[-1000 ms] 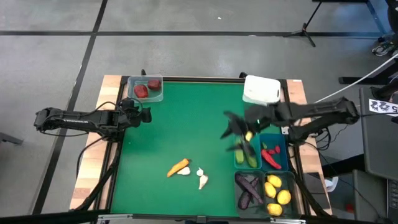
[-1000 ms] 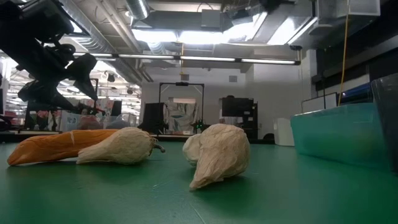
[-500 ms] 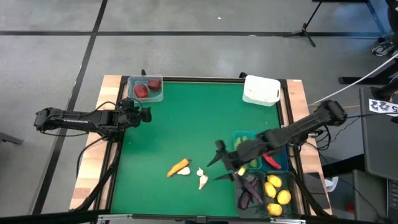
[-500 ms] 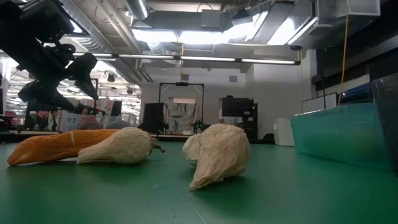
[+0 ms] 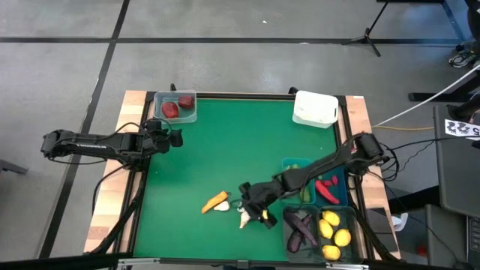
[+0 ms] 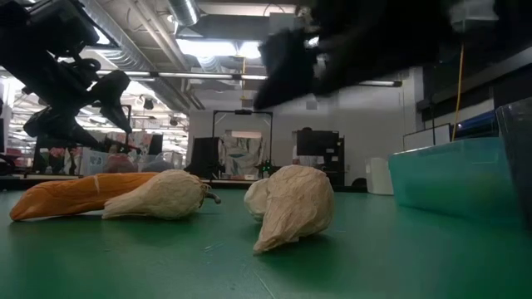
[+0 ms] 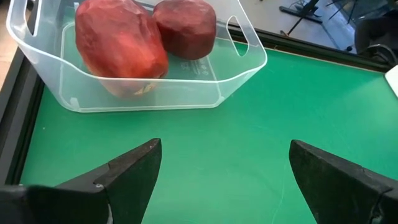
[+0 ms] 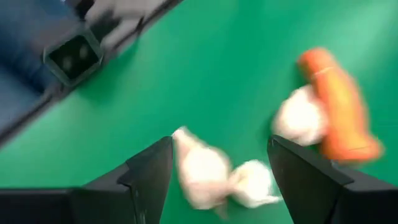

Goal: Sort produce into baskets
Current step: Put the garlic into the white bin

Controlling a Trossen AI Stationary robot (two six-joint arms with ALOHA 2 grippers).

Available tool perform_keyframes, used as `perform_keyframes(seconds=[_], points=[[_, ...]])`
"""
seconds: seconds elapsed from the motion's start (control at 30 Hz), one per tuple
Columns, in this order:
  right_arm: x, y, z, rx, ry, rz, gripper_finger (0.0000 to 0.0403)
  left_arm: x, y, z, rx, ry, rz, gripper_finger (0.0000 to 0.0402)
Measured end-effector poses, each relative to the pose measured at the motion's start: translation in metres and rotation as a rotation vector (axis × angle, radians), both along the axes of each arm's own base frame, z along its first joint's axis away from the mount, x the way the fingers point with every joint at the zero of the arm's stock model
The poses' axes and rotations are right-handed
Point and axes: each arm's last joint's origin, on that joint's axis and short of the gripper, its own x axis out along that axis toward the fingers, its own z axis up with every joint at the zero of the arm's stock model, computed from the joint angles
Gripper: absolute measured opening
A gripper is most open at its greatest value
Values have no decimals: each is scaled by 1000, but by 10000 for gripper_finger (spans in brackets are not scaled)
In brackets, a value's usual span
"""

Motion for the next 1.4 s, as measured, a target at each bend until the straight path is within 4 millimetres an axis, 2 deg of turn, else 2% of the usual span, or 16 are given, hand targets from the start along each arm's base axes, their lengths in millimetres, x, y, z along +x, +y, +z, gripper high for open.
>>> perform_keyframes(seconds=[0.13,0.3,0.47,0.57,0.7,0.83,1.0,1.4], points=[[3,6,-21,44,52,73,261,0,0,0,-1,0,-1,345],[11,0,-25,115,34,109,261,0,0,0,-1,0,-1,345],[13,-7,-27,84,29,97,261,0,0,0,-2,0,-2,345],[14,-6,-36,76,41,115,261,0,0,0,-2,0,-2,345],[18,-7,-53,168,102,138,260,0,0,0,-3,5,-2,345],[22,-17,-65,257,187,115,240,0,0,0,-2,7,-4,345],[23,-21,-66,275,206,104,209,0,0,0,-2,7,-5,345],[22,-20,-66,274,209,100,163,0,0,0,0,10,-7,345]])
